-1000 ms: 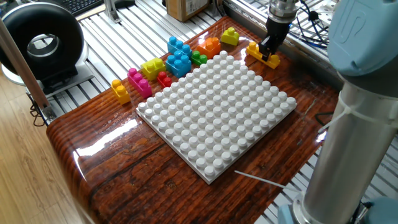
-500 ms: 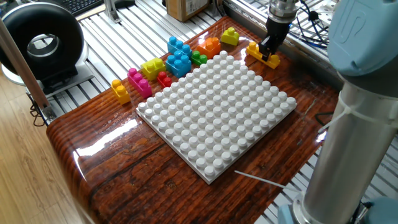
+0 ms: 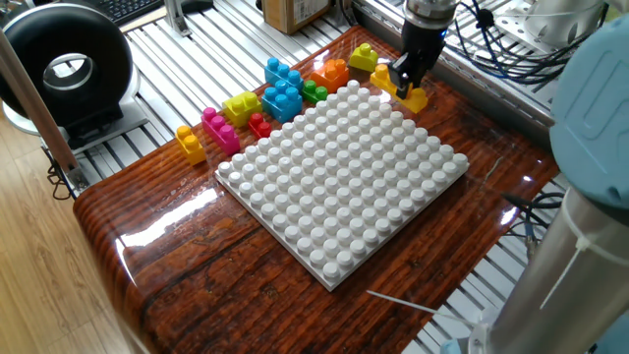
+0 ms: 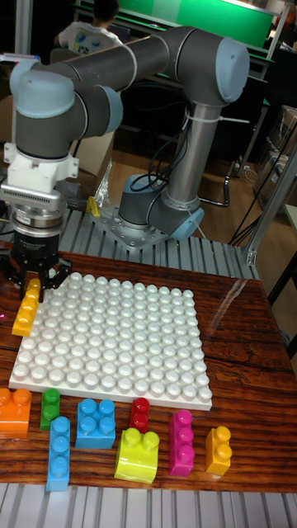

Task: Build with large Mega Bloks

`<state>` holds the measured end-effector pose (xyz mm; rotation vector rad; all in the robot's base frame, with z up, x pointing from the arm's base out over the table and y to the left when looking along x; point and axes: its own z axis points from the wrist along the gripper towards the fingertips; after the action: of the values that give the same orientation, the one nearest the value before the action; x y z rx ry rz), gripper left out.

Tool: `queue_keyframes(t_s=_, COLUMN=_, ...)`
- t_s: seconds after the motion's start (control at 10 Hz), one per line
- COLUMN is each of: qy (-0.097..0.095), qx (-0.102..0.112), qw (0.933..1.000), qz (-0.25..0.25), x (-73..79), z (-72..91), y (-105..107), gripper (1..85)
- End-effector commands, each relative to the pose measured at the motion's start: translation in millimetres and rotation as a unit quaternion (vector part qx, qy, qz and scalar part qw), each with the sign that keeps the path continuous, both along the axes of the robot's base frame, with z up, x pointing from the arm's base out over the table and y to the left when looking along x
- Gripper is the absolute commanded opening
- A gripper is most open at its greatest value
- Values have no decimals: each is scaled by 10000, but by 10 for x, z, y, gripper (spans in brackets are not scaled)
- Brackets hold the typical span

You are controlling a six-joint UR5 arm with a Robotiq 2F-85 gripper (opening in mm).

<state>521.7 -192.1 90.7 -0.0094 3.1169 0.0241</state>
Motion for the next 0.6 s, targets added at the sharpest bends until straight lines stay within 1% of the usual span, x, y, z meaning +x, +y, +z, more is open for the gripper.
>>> queue_keyframes(t_s=0.0, qy=-89, qx=91, qw=9999, qz=-66, x=21, z=-30, y=141, gripper=10)
queue_keyframes(t_s=0.3, qy=-89, qx=128, qw=9999, qz=-28, x=4, z=-66, y=214, gripper=10)
queue_keyframes(t_s=0.5, qy=-71, qx=160, qw=9997, qz=156, x=-22, z=-107, y=273, gripper=10)
